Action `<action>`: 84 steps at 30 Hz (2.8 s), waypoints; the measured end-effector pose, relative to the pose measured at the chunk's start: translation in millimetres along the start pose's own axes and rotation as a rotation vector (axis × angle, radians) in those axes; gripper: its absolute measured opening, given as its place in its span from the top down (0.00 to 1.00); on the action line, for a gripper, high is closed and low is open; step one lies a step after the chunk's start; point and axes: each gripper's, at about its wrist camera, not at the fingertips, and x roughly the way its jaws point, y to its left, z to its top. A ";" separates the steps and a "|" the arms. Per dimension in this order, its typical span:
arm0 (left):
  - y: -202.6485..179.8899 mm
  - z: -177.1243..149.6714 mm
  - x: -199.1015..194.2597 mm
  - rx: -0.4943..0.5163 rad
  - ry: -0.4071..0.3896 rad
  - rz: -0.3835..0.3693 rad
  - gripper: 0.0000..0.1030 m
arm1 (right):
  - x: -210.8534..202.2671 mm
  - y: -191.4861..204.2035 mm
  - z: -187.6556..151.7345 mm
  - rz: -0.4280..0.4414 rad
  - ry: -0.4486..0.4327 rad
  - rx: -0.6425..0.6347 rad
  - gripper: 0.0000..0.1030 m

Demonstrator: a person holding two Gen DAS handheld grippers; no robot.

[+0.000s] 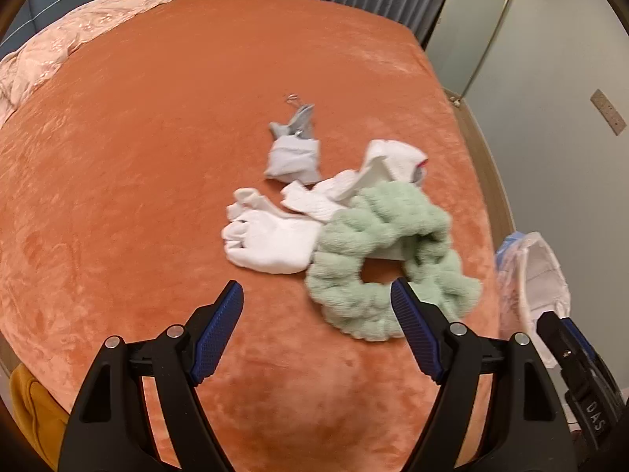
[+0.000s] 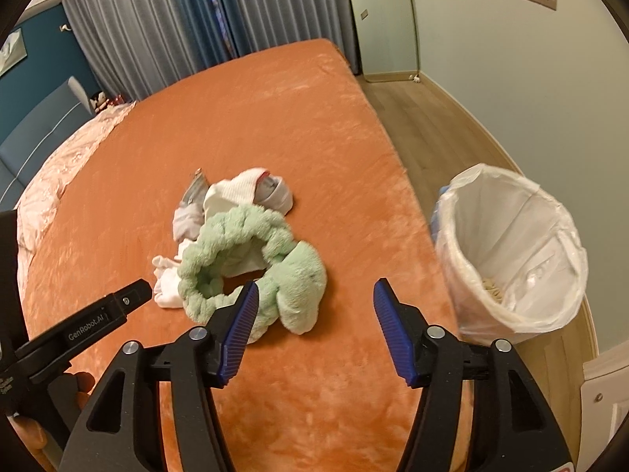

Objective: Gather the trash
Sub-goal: 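Grasp the white sock with the left tool while the right tool grasps the green headband, then carry the sock and headband over the bin and open both tools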

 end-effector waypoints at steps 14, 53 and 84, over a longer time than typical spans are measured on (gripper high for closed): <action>67.4 17.1 59.8 -0.136 0.109 0.049 0.29 | 73.2 18.8 2.8 -0.011 0.093 0.025 0.36; -31.9 34.1 -33.1 0.029 -0.005 -0.198 0.91 | -10.7 -14.0 35.5 0.087 -0.064 0.127 0.82; -310.1 4.0 -88.5 0.437 -0.036 -0.386 0.91 | -134.4 -189.3 73.3 -0.118 -0.308 0.242 0.86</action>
